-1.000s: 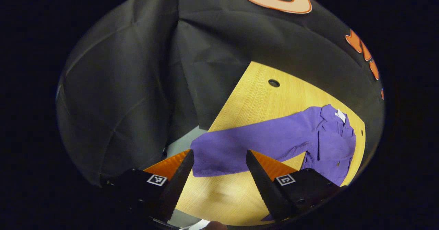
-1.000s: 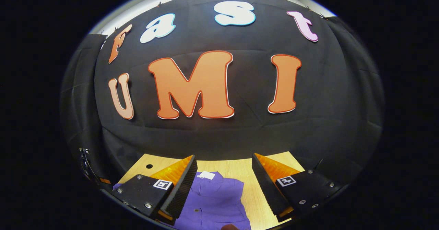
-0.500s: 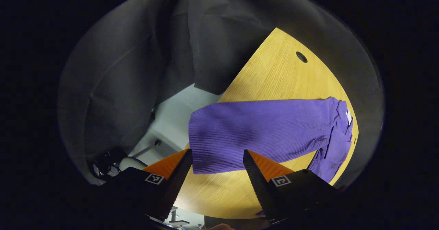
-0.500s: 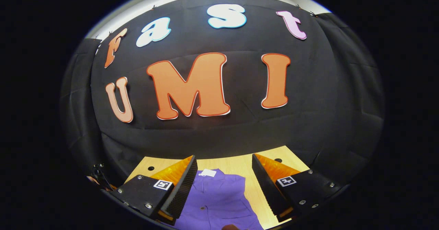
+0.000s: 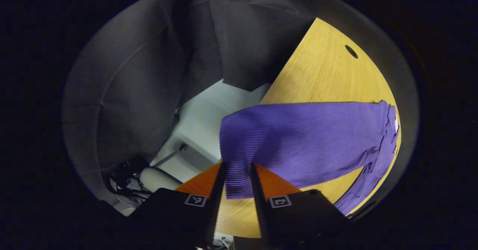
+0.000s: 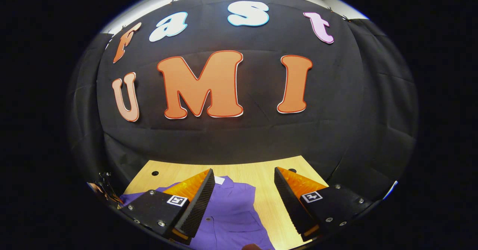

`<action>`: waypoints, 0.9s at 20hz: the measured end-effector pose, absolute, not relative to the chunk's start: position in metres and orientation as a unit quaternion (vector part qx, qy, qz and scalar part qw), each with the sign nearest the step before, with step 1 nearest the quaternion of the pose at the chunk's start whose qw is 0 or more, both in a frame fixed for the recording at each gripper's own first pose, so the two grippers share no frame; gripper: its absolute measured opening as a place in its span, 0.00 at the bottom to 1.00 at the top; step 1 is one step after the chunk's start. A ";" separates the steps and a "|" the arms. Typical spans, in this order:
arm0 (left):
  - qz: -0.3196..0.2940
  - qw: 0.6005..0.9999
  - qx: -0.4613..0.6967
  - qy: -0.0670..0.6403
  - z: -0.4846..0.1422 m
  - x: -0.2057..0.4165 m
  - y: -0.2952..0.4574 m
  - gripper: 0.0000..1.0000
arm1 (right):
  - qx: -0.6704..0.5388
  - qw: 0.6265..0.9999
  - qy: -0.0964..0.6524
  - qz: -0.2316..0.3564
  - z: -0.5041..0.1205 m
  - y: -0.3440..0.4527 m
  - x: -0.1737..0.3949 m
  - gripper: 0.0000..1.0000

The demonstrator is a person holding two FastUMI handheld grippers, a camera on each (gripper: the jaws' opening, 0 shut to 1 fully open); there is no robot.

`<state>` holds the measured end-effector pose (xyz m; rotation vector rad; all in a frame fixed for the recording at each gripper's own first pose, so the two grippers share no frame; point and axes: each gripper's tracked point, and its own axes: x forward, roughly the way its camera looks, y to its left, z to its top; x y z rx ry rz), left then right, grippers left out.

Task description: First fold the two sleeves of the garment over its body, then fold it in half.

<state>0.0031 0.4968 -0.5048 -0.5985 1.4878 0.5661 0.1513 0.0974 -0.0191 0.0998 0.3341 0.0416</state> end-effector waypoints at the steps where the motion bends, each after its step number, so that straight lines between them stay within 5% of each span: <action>1: 0.252 0.655 -0.275 0.657 -0.500 0.003 0.490 0.30 | 0.049 0.985 0.165 0.022 -0.018 0.094 0.153 0.95; 2: 0.245 0.665 -0.280 0.648 -0.492 0.009 0.489 0.12 | 0.053 0.985 0.162 0.026 -0.014 0.091 0.155 0.95; 16: 0.167 0.776 -0.154 0.588 -0.369 0.098 0.414 0.12 | 0.062 0.984 0.142 0.093 -0.016 0.070 0.154 1.00; 18: 0.151 0.785 -0.140 0.585 -0.357 0.113 0.395 0.12 | 0.055 0.984 0.141 0.098 -0.019 0.065 0.148 0.95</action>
